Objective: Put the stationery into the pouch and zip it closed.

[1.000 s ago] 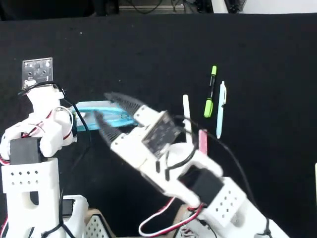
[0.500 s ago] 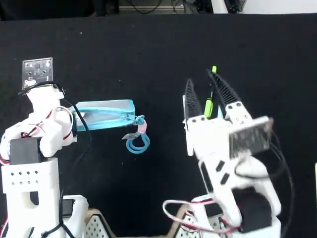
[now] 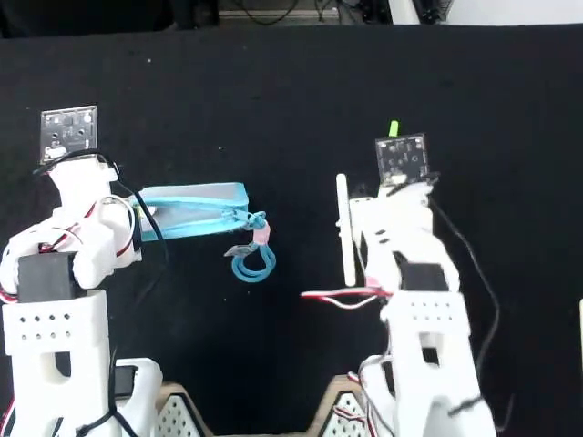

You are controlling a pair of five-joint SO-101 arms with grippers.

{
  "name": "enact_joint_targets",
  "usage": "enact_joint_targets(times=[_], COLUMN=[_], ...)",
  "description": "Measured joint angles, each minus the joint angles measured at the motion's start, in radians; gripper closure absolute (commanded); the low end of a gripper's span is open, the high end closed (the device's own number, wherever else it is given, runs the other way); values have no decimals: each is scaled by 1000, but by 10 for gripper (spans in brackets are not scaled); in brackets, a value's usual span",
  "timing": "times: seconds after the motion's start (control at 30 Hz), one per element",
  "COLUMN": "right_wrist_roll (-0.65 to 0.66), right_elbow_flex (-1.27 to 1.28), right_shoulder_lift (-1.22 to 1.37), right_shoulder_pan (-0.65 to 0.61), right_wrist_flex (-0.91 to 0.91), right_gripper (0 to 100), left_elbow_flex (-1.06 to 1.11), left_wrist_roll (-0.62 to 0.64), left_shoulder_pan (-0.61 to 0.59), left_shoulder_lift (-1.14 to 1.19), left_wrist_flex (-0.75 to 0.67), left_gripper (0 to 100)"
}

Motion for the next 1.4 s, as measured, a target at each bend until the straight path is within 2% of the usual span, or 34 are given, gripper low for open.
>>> enact_joint_targets(times=[0.17,0.3,0.4,0.6,0.87,1.17,1.3,1.4], right_wrist_roll=[-48,-129,-146,-149,-147,-147,-147,-147], right_elbow_flex=[-44,-196,-304,-489,-658,-773,-796,-796], right_shoulder_lift=[195,344,462,684,933,1051,1073,1073], right_shoulder_pan=[95,127,123,35,34,34,34,34], right_wrist_flex=[6,118,239,453,523,605,649,657], right_gripper=[869,868,870,871,871,874,983,979], left_elbow_flex=[0,0,0,0,0,0,0,0], left_wrist_roll=[0,0,0,0,0,0,0,0], left_shoulder_pan=[0,0,0,0,0,0,0,0], left_shoulder_lift=[0,0,0,0,0,0,0,0], left_wrist_flex=[0,0,0,0,0,0,0,0], left_gripper=[970,970,970,970,970,970,970,970])
